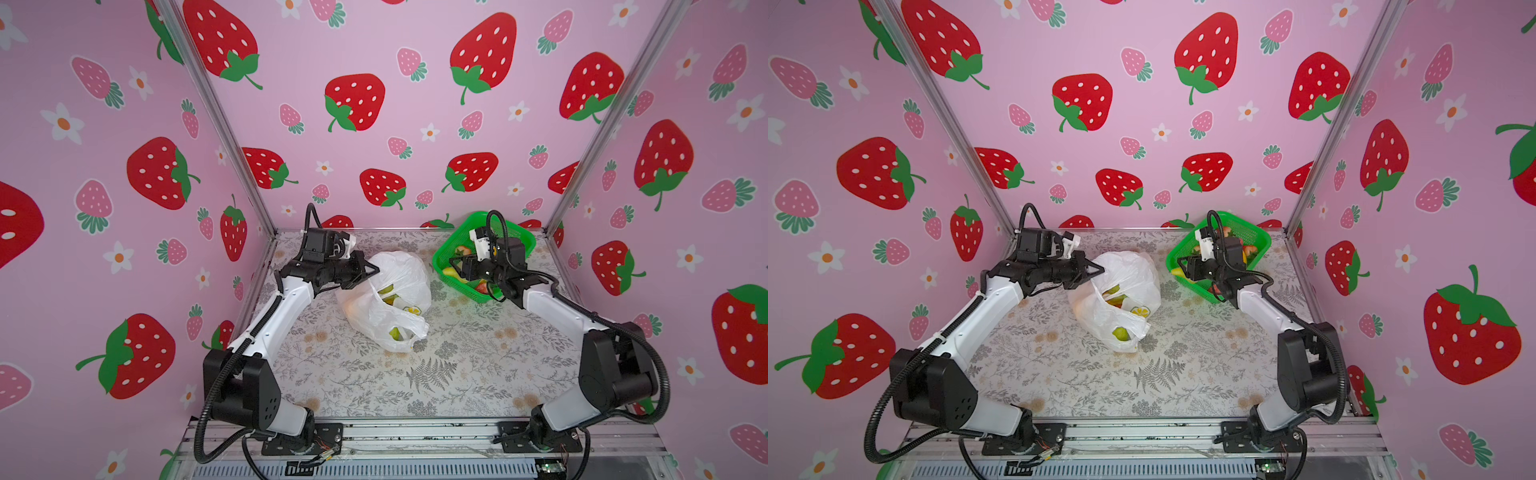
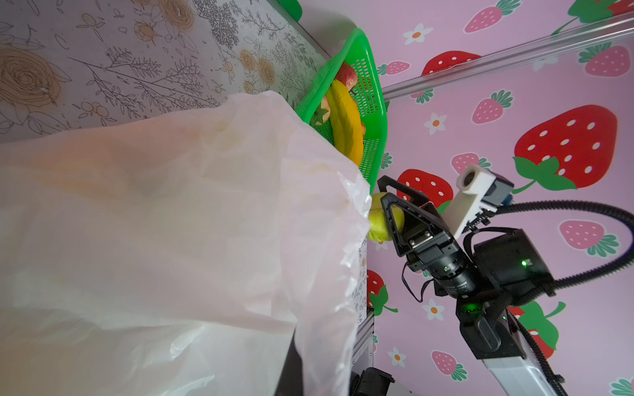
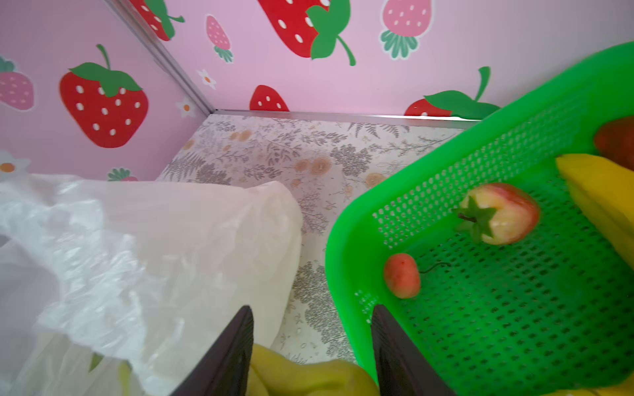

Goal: Place the fake fruits into the plastic bag and tie a complex knot
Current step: 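Carry the green pear into the bag mouth held by the left gripper, then open the right gripper inside the bag to drop the pear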

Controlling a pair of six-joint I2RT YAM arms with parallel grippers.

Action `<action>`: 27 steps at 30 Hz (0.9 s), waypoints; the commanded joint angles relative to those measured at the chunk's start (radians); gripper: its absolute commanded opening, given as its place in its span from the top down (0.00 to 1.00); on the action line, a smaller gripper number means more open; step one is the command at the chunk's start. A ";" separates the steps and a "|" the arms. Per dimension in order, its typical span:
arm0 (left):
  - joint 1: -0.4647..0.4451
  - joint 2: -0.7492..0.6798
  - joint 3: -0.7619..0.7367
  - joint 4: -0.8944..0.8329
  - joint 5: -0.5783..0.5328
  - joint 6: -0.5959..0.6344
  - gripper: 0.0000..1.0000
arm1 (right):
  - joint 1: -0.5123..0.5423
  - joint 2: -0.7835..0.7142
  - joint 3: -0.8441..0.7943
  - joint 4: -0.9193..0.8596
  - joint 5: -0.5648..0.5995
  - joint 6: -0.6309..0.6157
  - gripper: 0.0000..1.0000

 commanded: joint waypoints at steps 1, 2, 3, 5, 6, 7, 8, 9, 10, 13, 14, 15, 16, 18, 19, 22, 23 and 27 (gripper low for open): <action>-0.003 -0.004 -0.008 0.023 0.020 -0.004 1.00 | 0.068 -0.069 -0.040 0.058 -0.069 0.052 0.54; -0.004 -0.004 -0.008 0.022 0.021 -0.005 1.00 | 0.089 -0.081 -0.050 0.059 -0.071 0.056 0.54; -0.002 -0.004 -0.008 0.023 0.019 -0.004 1.00 | 0.120 -0.095 -0.065 0.059 -0.077 0.056 0.54; -0.004 -0.004 -0.008 0.023 0.019 -0.004 1.00 | 0.169 -0.119 -0.091 0.047 -0.077 0.049 0.54; -0.005 -0.004 -0.009 0.023 0.019 -0.004 1.00 | 0.192 -0.129 -0.110 0.039 -0.074 0.046 0.54; -0.005 -0.004 -0.008 0.024 0.019 -0.005 1.00 | 0.217 -0.136 -0.127 0.028 -0.068 0.036 0.54; -0.005 -0.004 -0.009 0.023 0.020 -0.005 1.00 | 0.235 -0.141 -0.142 0.020 -0.054 0.030 0.54; -0.006 -0.005 -0.009 0.024 0.021 -0.005 1.00 | 0.262 -0.145 -0.161 0.021 -0.031 0.023 0.54; -0.005 -0.004 -0.010 0.026 0.022 -0.007 1.00 | 0.289 -0.141 -0.182 0.040 -0.013 0.026 0.54; -0.006 -0.005 -0.010 0.027 0.027 -0.013 1.00 | 0.359 -0.088 -0.199 0.120 -0.010 0.049 0.54; -0.005 -0.007 -0.010 0.028 0.027 -0.012 1.00 | 0.378 -0.065 -0.193 0.145 -0.005 0.059 0.55; -0.005 -0.010 -0.010 0.028 0.027 -0.012 1.00 | 0.398 -0.040 -0.181 0.172 -0.004 0.066 0.55; -0.005 -0.013 -0.009 0.028 0.025 -0.010 1.00 | 0.416 -0.014 -0.164 0.195 0.000 0.070 0.55; -0.008 -0.021 -0.009 0.028 0.021 -0.009 1.00 | 0.449 0.031 -0.130 0.229 0.016 0.073 0.56; -0.009 -0.024 -0.009 0.027 0.022 -0.009 1.00 | 0.464 0.053 -0.116 0.249 0.028 0.079 0.56; -0.016 -0.036 -0.002 0.026 0.039 -0.017 1.00 | 0.488 0.108 -0.090 0.315 0.077 0.116 0.56; -0.019 -0.041 0.000 0.027 0.043 -0.021 1.00 | 0.491 0.123 -0.086 0.341 0.084 0.132 0.56; -0.035 -0.061 -0.003 0.041 0.053 -0.043 1.00 | 0.520 0.176 -0.079 0.477 0.138 0.213 0.57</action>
